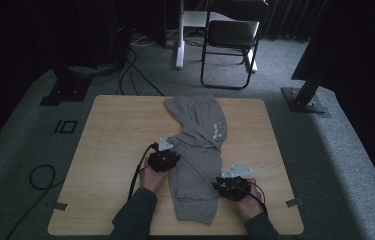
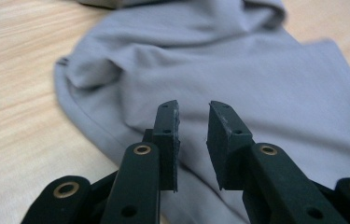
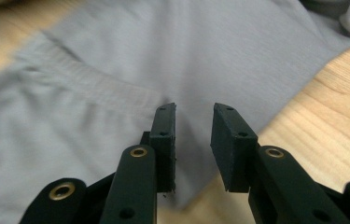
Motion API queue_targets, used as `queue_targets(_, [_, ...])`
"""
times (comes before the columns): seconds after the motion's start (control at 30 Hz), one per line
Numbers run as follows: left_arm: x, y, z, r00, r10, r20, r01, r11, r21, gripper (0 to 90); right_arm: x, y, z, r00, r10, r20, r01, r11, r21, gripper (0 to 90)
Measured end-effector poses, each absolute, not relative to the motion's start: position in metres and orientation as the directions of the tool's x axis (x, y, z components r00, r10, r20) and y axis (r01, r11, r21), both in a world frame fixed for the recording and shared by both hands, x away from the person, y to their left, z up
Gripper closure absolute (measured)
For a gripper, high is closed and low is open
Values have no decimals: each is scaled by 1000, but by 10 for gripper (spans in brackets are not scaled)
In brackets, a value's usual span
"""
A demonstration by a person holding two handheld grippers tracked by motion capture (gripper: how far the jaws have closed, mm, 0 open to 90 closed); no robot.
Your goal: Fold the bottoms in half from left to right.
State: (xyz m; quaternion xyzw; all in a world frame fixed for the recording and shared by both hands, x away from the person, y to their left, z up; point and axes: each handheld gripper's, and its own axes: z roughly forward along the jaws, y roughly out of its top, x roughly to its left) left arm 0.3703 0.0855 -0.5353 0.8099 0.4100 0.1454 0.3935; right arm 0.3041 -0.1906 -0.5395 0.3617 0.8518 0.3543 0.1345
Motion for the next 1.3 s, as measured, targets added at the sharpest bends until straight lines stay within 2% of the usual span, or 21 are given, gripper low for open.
queue_targets(0.17, [353, 85, -541, 651, 756, -63, 553, -415, 722, 746, 317, -181, -545, -688, 725, -33, 518, 522, 678, 723])
queue_targets(0.3, [348, 83, -550, 671, 741, -38, 539, -452, 711, 751, 328, -180, -546, -676, 737, -24, 524, 503, 687, 722])
queue_targets(0.6, [371, 77, -550, 624, 780, -44, 566, -412, 714, 800, 357, -177, -548, -637, 770, -23, 539, 467, 701, 726])
queue_targets(0.87, [395, 75, -552, 577, 813, -73, 588, -352, 728, 803, 378, -177, -547, -604, 797, -21, 561, 444, 699, 724])
queue_targets(1.03, [387, 78, -550, 589, 805, -70, 573, -354, 739, 680, 376, -175, -540, -593, 804, -37, 553, 441, 707, 661])
queue_targets(1.2, [376, 84, -542, 600, 796, -80, 546, -333, 769, 685, 366, -175, -524, -621, 784, -5, 516, 414, 750, 775])
queue_targets(1.3, [373, 79, -540, 619, 782, -76, 532, -346, 773, 716, 364, -167, -520, -645, 764, 4, 511, 427, 746, 789])
